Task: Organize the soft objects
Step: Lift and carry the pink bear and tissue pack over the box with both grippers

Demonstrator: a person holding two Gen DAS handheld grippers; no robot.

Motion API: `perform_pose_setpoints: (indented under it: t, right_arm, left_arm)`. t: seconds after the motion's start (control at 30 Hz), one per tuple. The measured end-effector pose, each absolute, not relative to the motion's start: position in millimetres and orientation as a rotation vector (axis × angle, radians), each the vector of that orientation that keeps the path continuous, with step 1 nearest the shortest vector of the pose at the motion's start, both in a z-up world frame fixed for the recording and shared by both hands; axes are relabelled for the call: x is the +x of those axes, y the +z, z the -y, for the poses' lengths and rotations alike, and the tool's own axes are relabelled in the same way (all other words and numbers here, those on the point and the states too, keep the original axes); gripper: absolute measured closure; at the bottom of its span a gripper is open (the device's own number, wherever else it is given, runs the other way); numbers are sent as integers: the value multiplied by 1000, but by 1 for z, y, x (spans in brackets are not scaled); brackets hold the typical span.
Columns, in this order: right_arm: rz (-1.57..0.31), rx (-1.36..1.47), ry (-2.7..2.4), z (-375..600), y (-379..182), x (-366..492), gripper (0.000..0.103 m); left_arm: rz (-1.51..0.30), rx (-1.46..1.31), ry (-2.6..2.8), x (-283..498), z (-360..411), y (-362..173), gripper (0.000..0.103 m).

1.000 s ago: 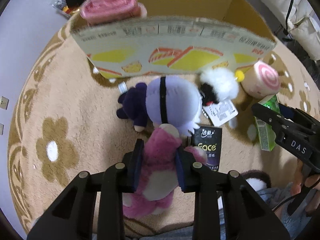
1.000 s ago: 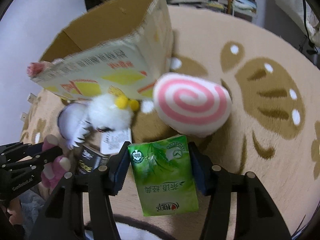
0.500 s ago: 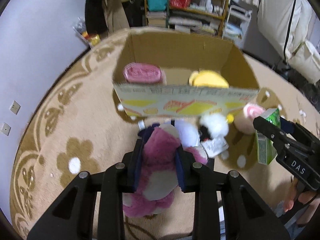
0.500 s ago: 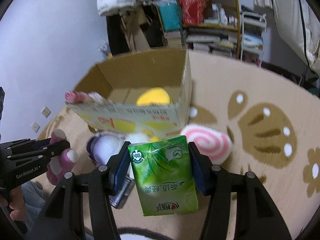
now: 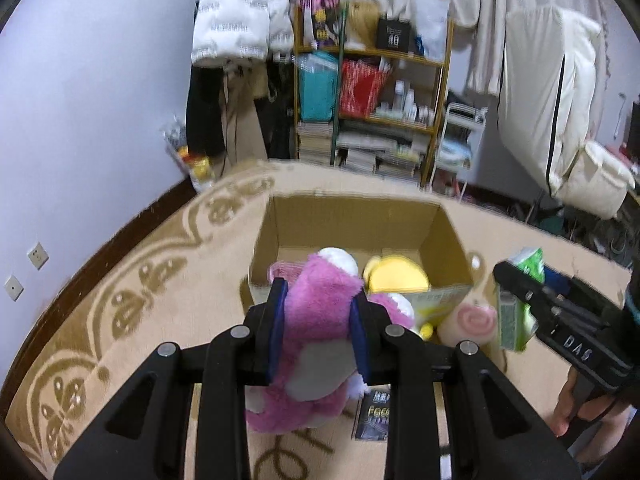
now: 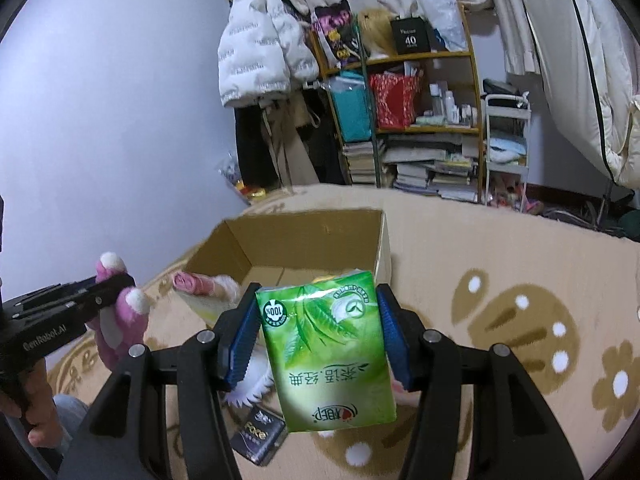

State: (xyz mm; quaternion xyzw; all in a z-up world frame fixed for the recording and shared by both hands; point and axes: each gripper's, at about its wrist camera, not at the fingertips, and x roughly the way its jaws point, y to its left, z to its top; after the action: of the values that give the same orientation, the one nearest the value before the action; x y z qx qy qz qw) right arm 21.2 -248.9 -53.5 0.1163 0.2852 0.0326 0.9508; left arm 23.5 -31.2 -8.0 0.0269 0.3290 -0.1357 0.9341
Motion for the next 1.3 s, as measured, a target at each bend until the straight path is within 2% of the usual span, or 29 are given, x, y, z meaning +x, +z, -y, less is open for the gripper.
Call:
perform_pose_setpoints:
  t: [0.67, 1.3]
  right_arm:
    - [-487, 223, 90, 255, -37, 64, 44]
    - [-500, 227, 126, 260, -54, 100, 44]
  left_arm:
    - [-496, 30, -307, 64, 47, 32, 75]
    - [-529, -46, -314, 99, 49, 14, 75]
